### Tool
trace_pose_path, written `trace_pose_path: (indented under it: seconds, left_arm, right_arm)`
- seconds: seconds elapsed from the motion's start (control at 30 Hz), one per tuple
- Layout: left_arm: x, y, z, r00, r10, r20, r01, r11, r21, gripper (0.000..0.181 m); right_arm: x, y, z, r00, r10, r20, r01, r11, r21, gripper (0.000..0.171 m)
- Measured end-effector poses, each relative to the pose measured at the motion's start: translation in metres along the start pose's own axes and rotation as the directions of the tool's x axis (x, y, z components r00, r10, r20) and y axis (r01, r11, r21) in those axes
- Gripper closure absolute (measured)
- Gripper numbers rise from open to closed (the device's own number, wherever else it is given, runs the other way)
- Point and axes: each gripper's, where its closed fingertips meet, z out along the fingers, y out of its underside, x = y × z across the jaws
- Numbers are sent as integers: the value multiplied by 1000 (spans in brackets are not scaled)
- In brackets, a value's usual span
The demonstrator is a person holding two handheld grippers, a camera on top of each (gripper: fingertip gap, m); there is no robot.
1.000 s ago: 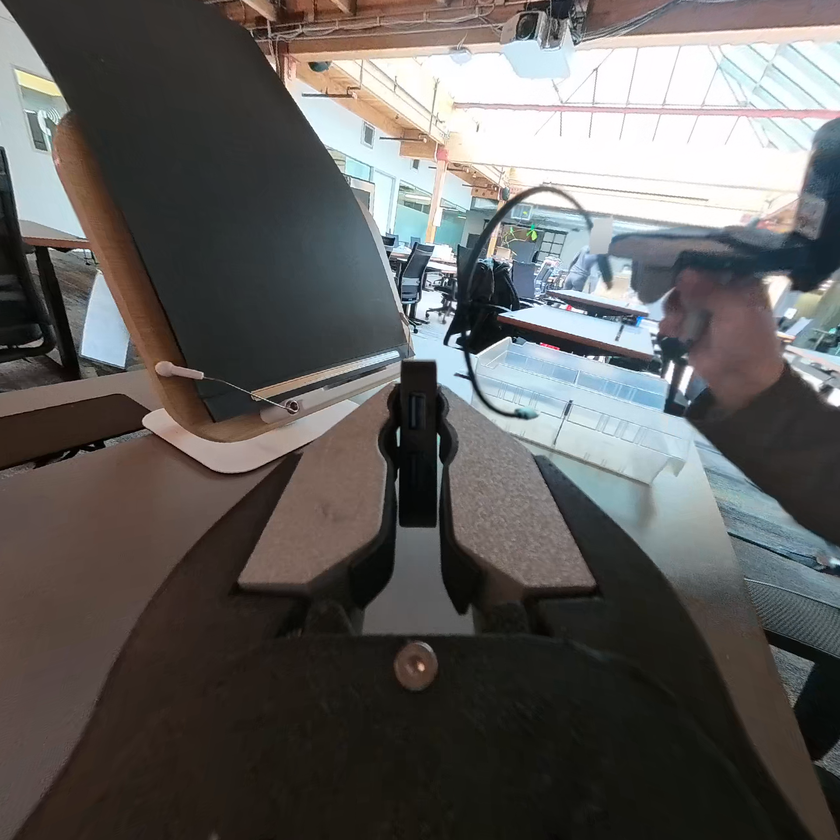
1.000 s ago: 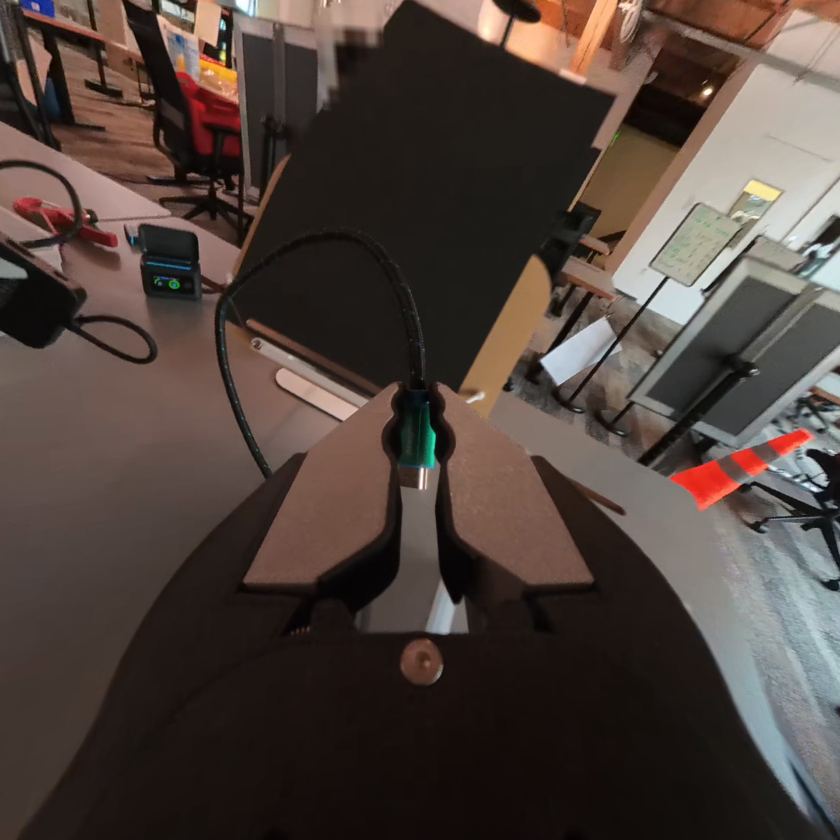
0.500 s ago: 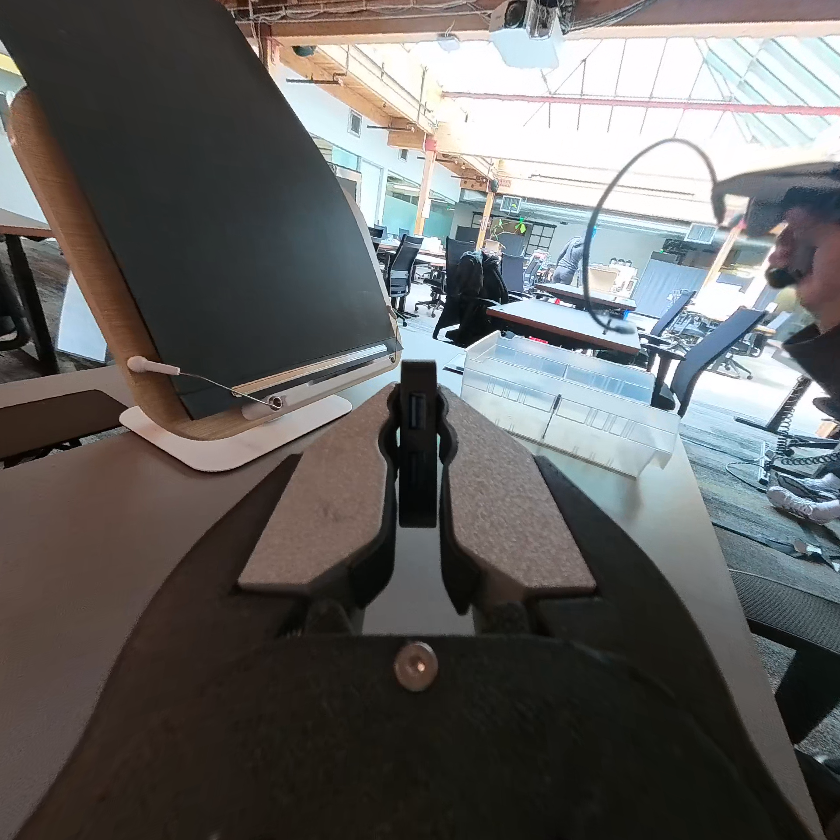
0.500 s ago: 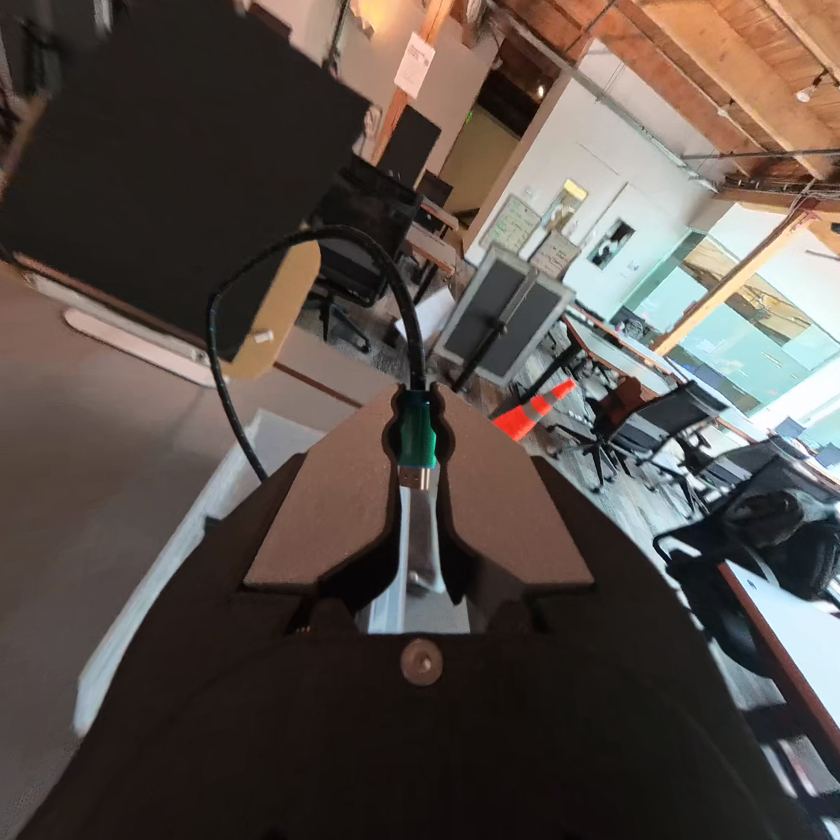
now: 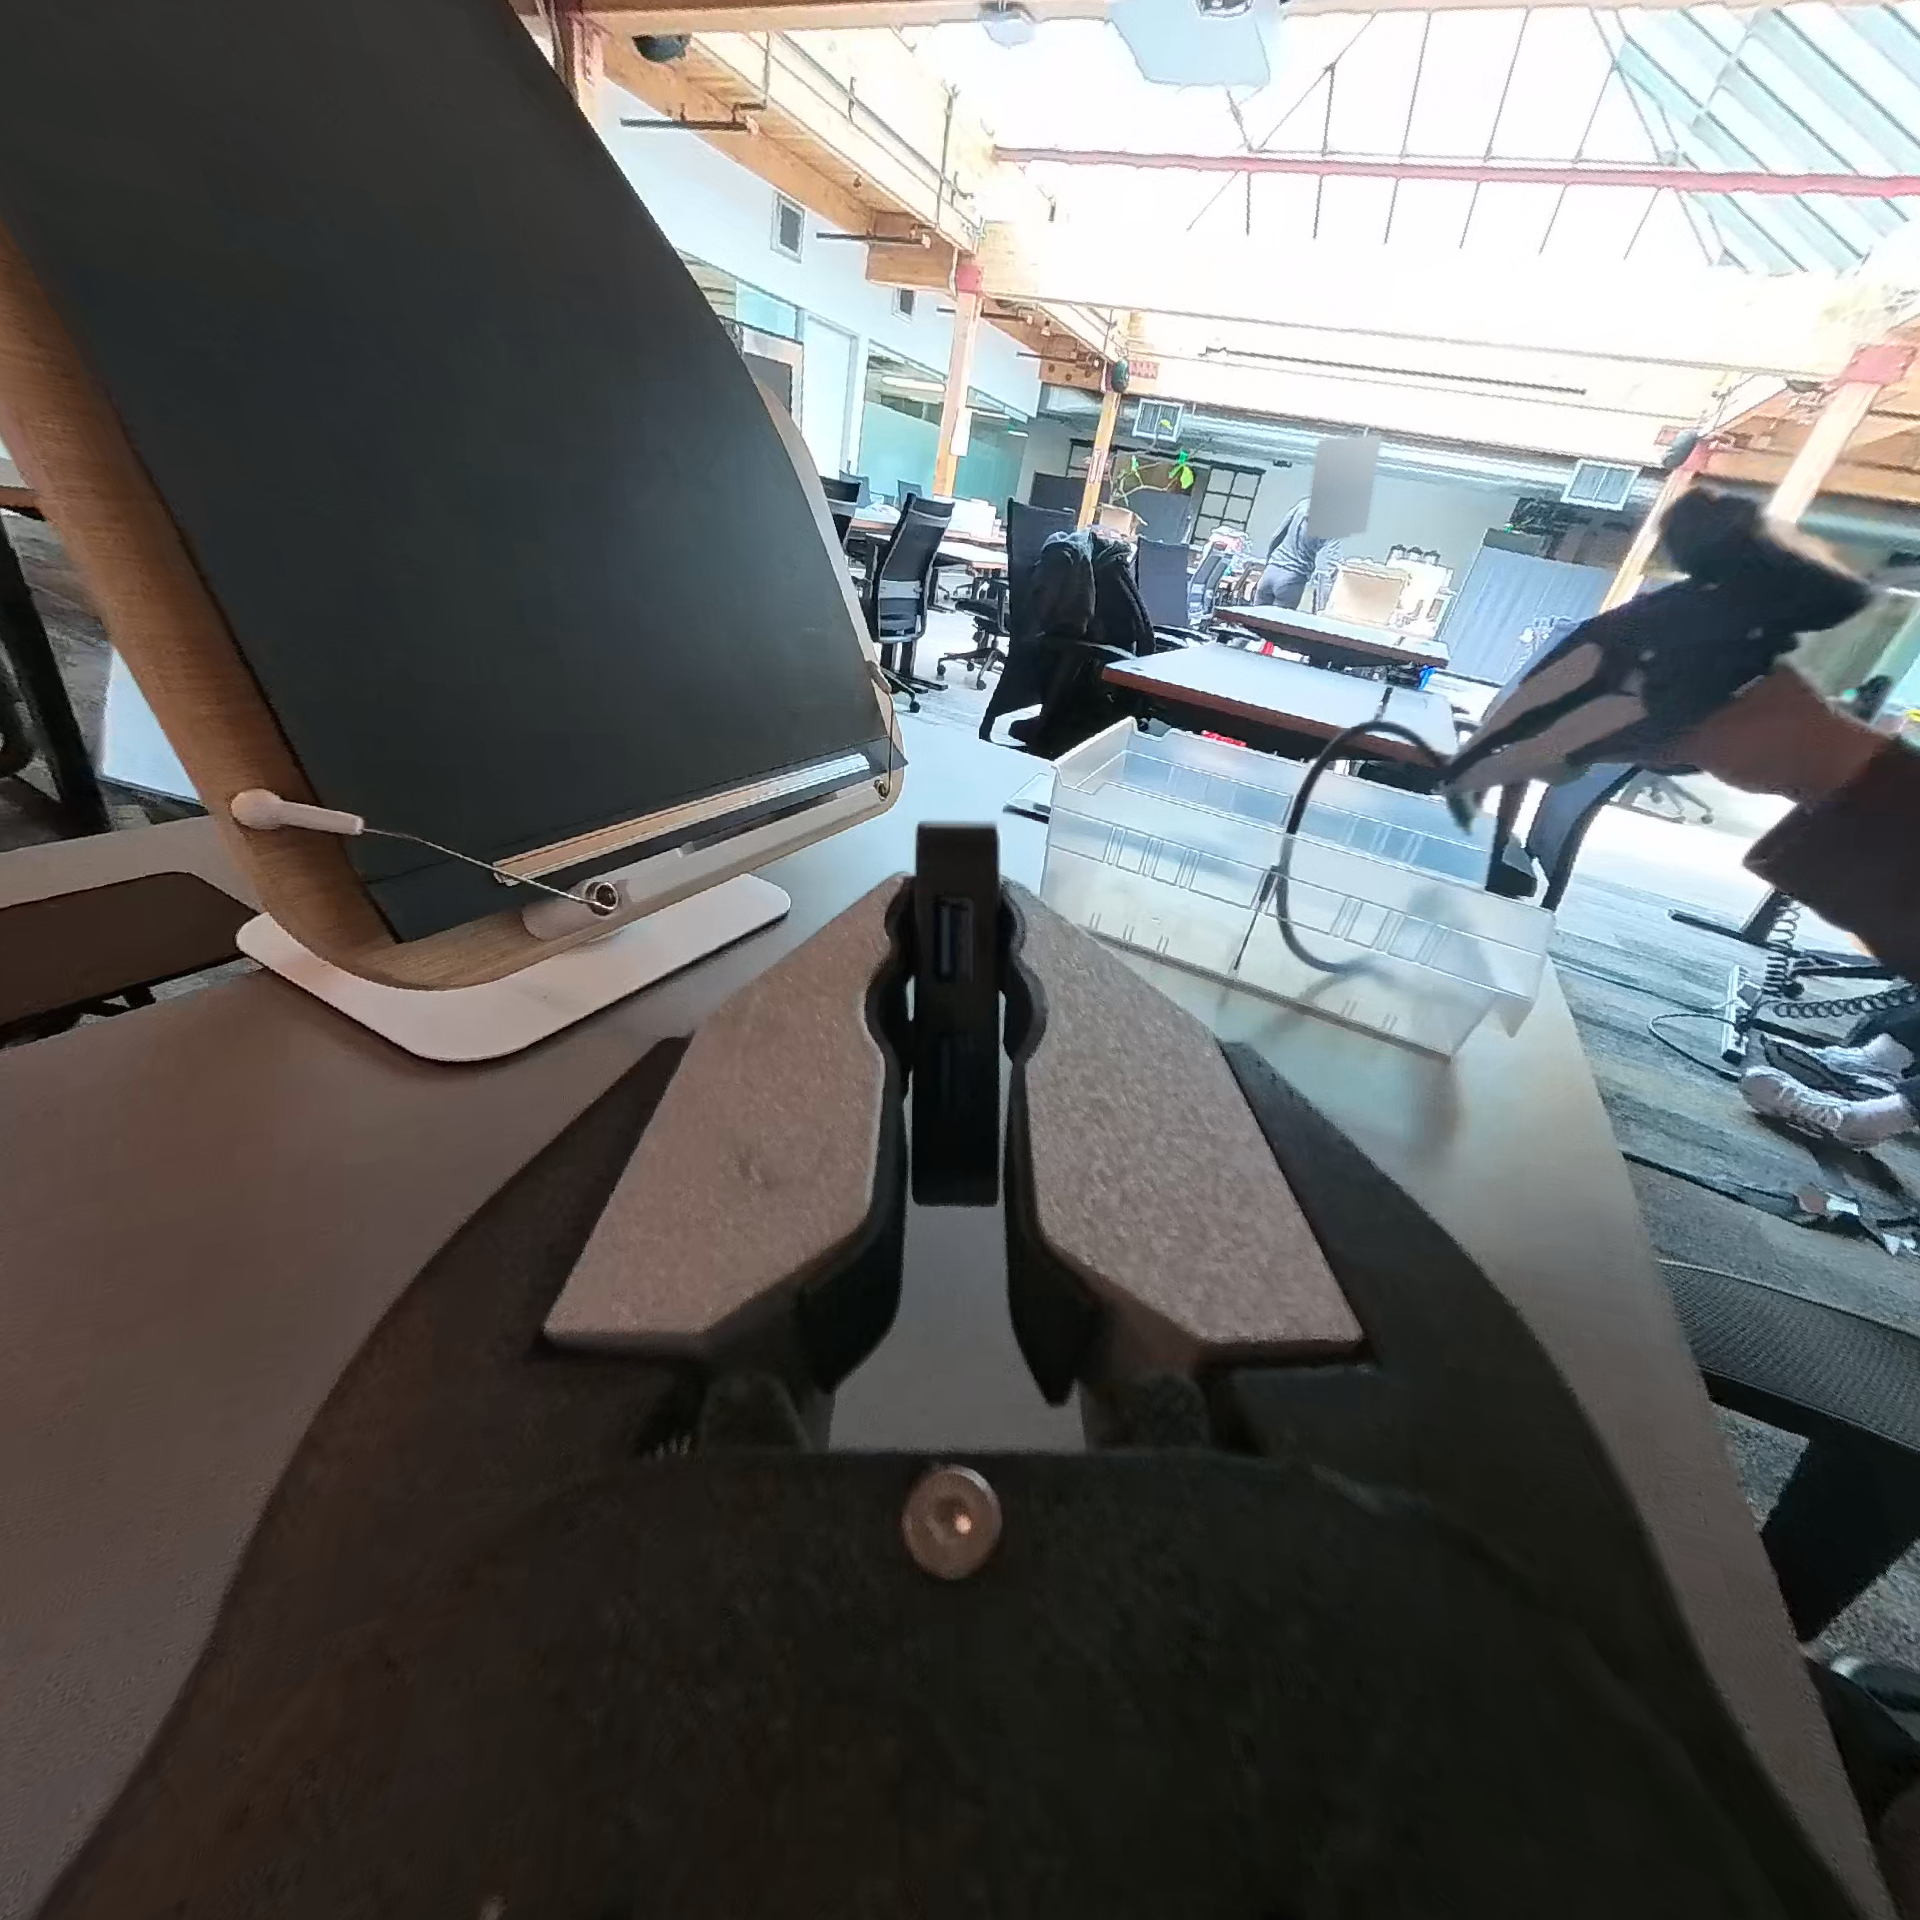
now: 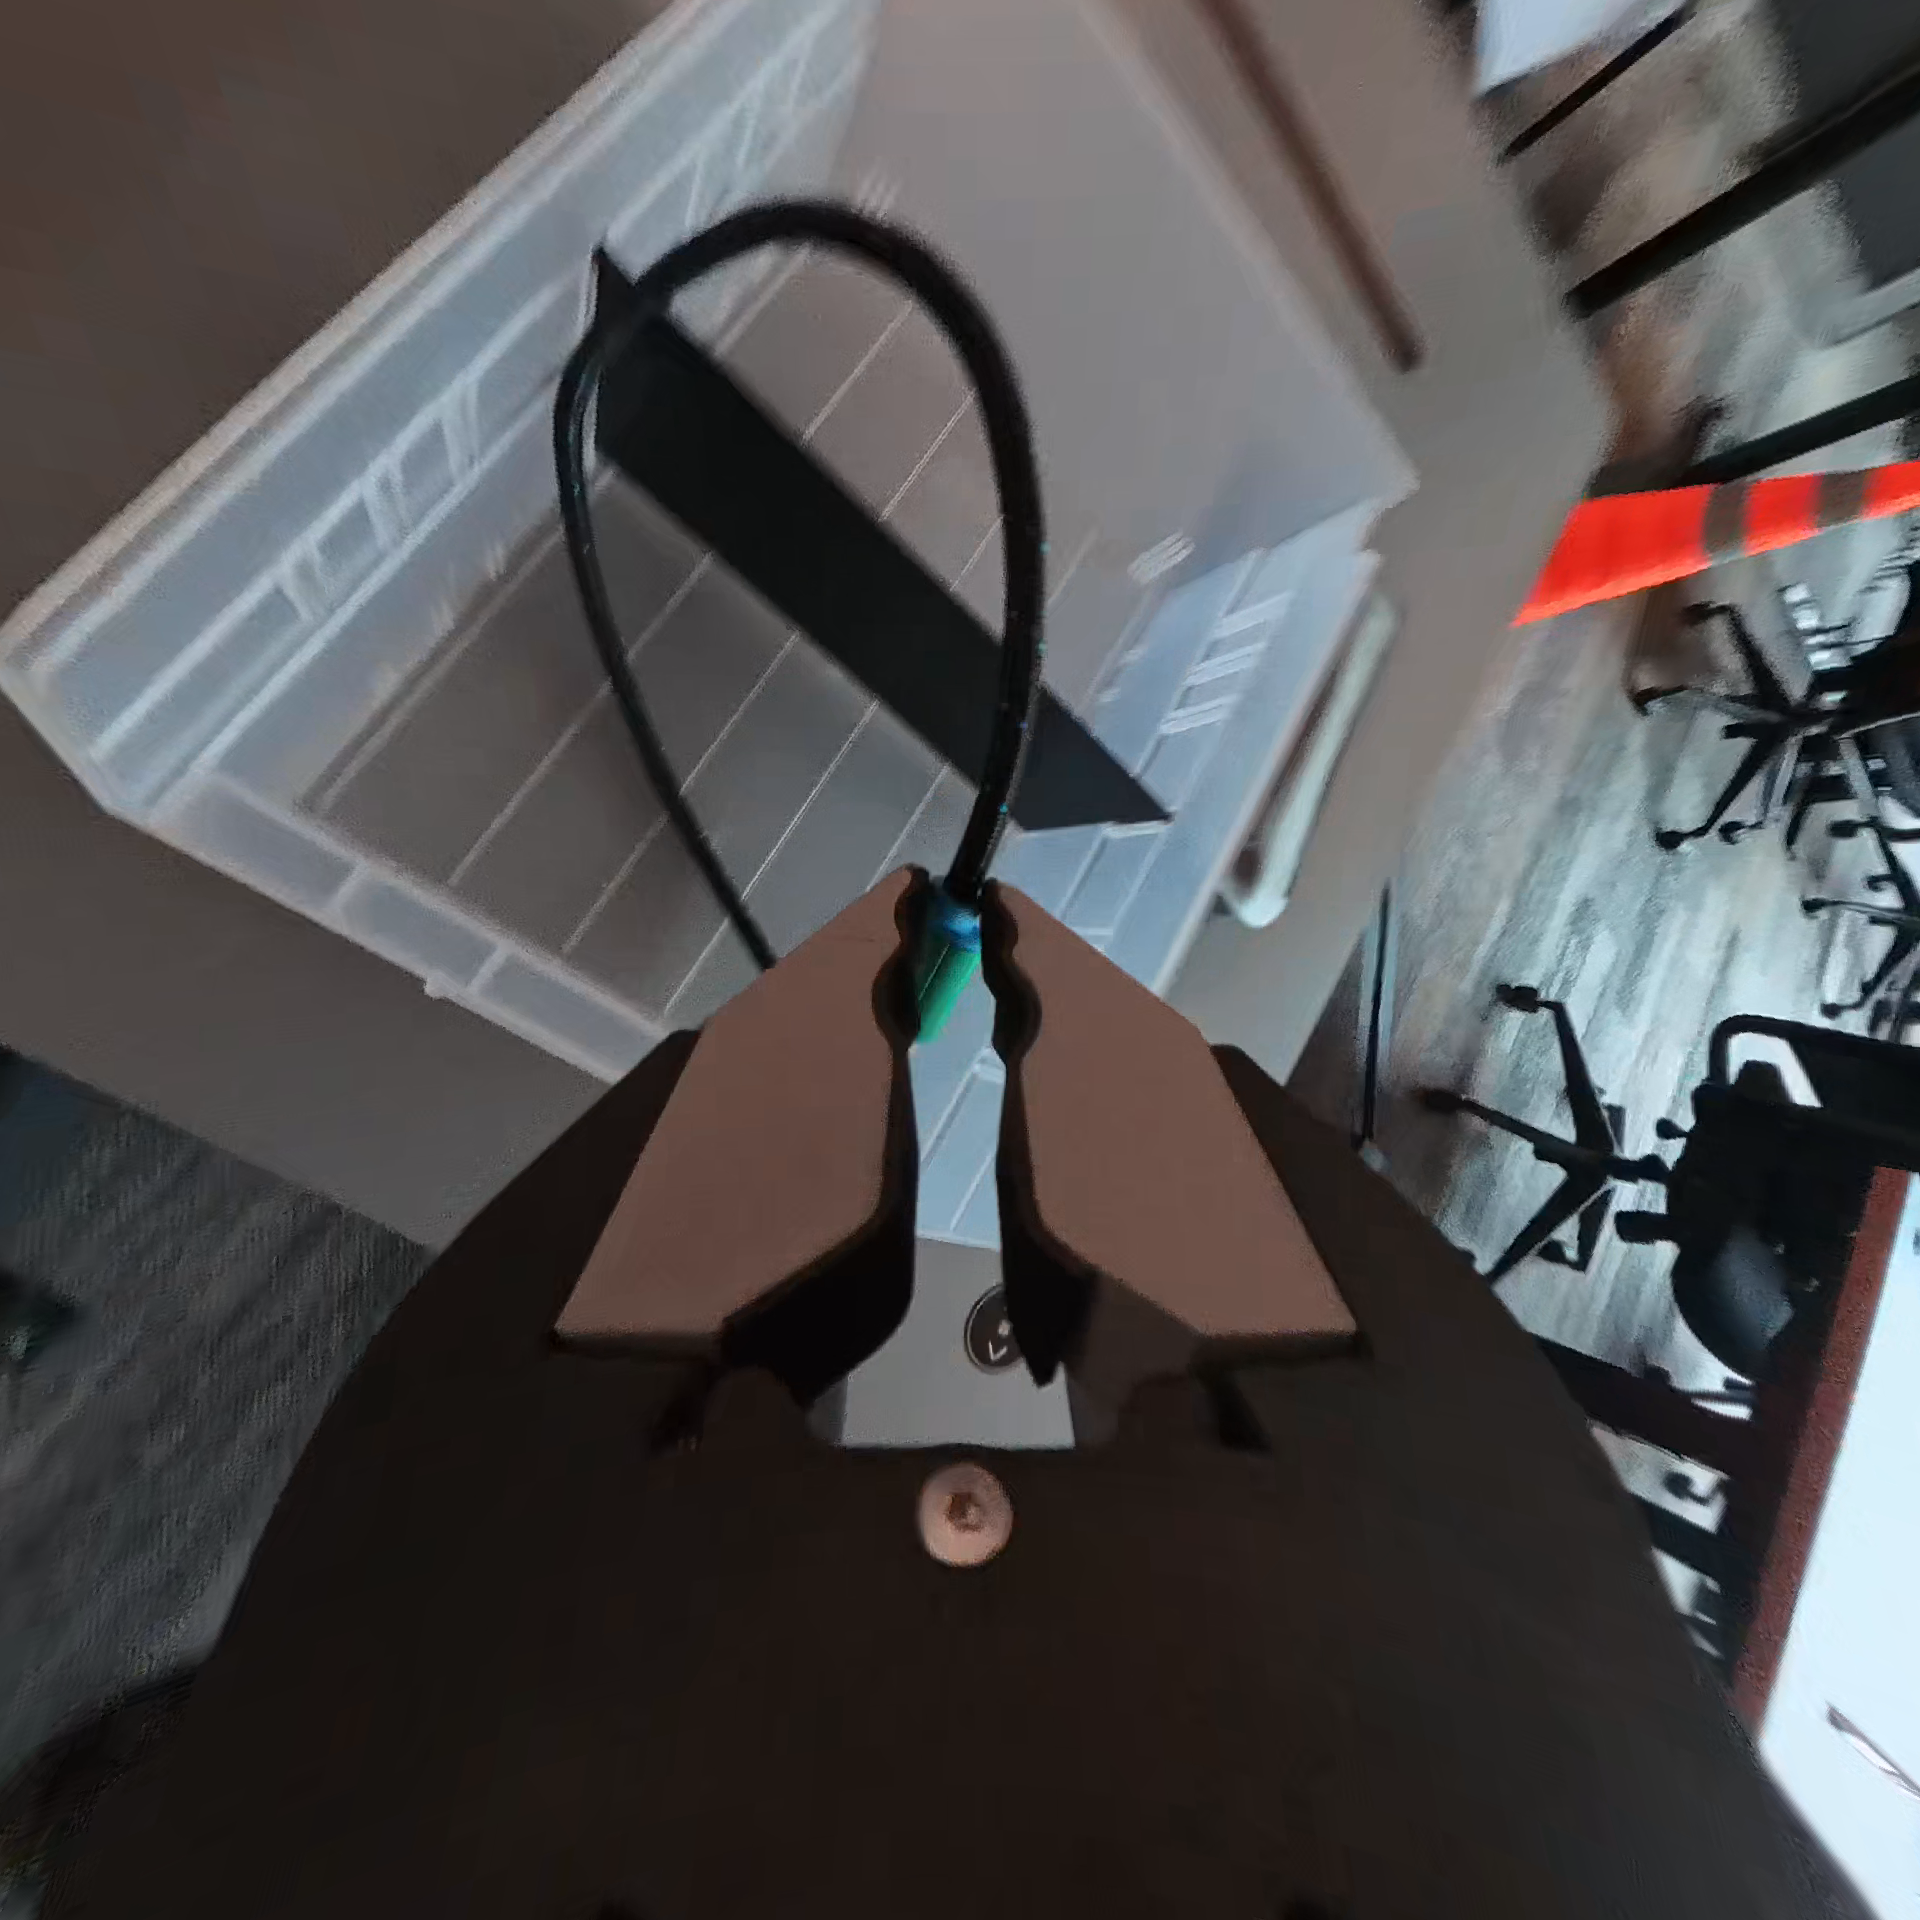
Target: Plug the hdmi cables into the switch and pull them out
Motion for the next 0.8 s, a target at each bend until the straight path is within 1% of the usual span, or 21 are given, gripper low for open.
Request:
trace_pose_path:
  seconds: [0.07,0.13,0.23,0.27,0.37,0.5,0.57,0.6,0.73,0.8]
  left_arm:
    - [1,2,1,1000,5,-2,-5,1000,-12,170]
    - [2,4,3,1000,10,-3,-10,1000,-22,170]
    - [1,6,4,1000,14,-2,-14,999,-31,170]
    - [1,7,4,1000,13,-3,-13,999,-33,170]
    - [2,10,6,1000,8,-13,-8,999,-46,171]
    - [7,16,10,999,10,-33,-12,997,-70,171]
    - [11,17,11,999,5,-53,-9,997,-76,171]
    - [13,17,12,998,-3,-65,-2,997,-74,170]
    - [23,16,13,989,-48,-137,38,997,-71,171]
    - [30,16,13,981,-73,-182,61,996,-69,171]
  right_arm:
    - [-11,13,23,996,-66,57,73,989,-128,166]
    - [-23,28,43,985,-106,134,137,960,-246,165]
    - [-37,44,66,968,-84,237,170,914,-370,167]
    - [-35,47,73,969,-93,230,180,902,-392,171]
    - [-32,48,85,968,-130,214,211,882,-422,171]
    - [-23,46,83,968,-174,183,239,865,-440,171]
    - [-17,44,76,970,-184,155,234,875,-424,171]
    - [-14,38,72,974,-177,141,218,895,-389,171]
    - [-2,7,47,993,-96,75,110,971,-212,171]
    - [1,-18,33,998,-45,49,49,994,-94,166]
